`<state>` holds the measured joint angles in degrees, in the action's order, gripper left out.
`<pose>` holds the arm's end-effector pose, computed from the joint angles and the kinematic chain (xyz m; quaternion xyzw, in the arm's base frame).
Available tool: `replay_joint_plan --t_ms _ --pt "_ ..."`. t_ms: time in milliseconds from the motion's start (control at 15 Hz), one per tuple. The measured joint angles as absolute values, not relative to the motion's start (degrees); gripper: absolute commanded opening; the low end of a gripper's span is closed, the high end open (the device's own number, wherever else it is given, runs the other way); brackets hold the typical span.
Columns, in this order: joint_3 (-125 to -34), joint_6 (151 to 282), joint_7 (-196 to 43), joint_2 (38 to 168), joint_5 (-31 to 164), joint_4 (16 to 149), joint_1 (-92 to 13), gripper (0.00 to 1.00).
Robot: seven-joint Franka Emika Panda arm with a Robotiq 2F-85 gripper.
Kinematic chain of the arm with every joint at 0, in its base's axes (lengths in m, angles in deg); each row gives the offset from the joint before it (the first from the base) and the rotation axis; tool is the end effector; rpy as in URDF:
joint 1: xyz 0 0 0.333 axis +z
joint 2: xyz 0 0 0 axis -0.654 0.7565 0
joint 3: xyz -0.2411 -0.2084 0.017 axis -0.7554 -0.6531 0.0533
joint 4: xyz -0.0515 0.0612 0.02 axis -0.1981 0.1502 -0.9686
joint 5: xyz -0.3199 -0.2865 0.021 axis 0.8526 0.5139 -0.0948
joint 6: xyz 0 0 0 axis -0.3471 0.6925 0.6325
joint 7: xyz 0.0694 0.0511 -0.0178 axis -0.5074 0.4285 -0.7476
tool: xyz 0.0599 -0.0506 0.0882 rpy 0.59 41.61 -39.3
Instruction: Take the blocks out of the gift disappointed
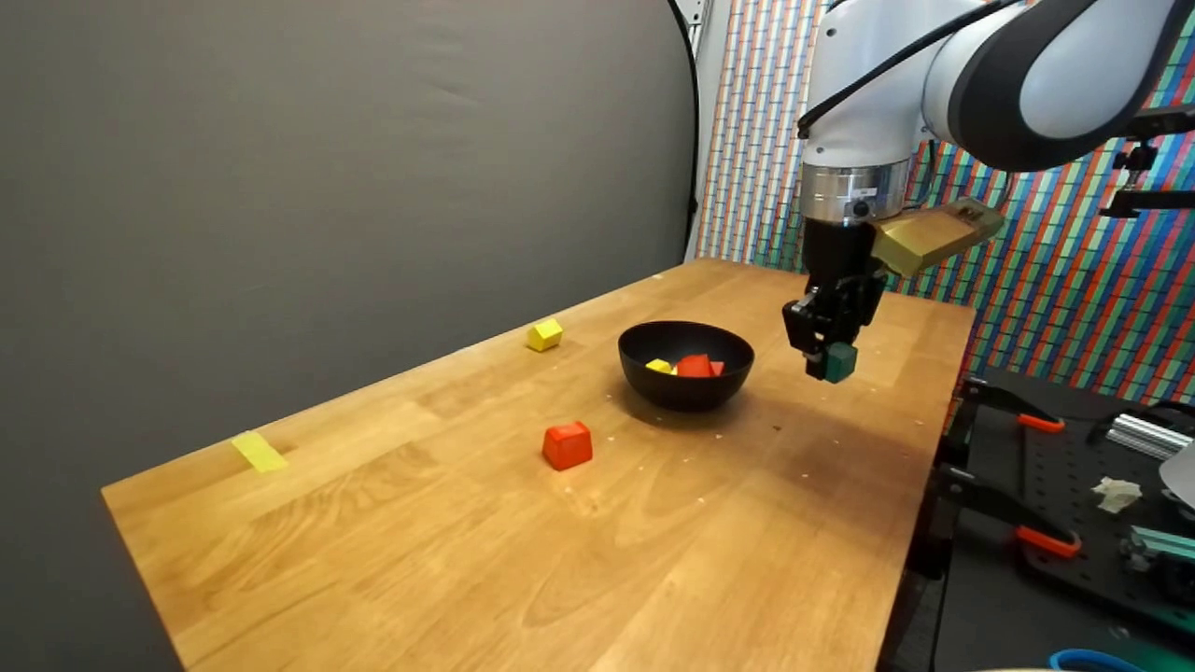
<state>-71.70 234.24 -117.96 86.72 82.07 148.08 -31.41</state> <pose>0.3790 0.0995 0.1662 0.9867 -0.1405 -0.0078 0.0814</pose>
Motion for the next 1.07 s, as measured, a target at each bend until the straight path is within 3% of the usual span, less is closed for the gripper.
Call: replay_joint_plan --t_ms 67,400,1067 --pt "-71.70 234.40 -118.67 86.72 82.75 147.94 -31.57 0.67" --pt "-71.62 234.39 -121.45 85.89 86.99 147.40 -31.81 1.00" --pt "-69.94 234.79 -125.94 82.84 96.70 145.33 -31.87 1.00"
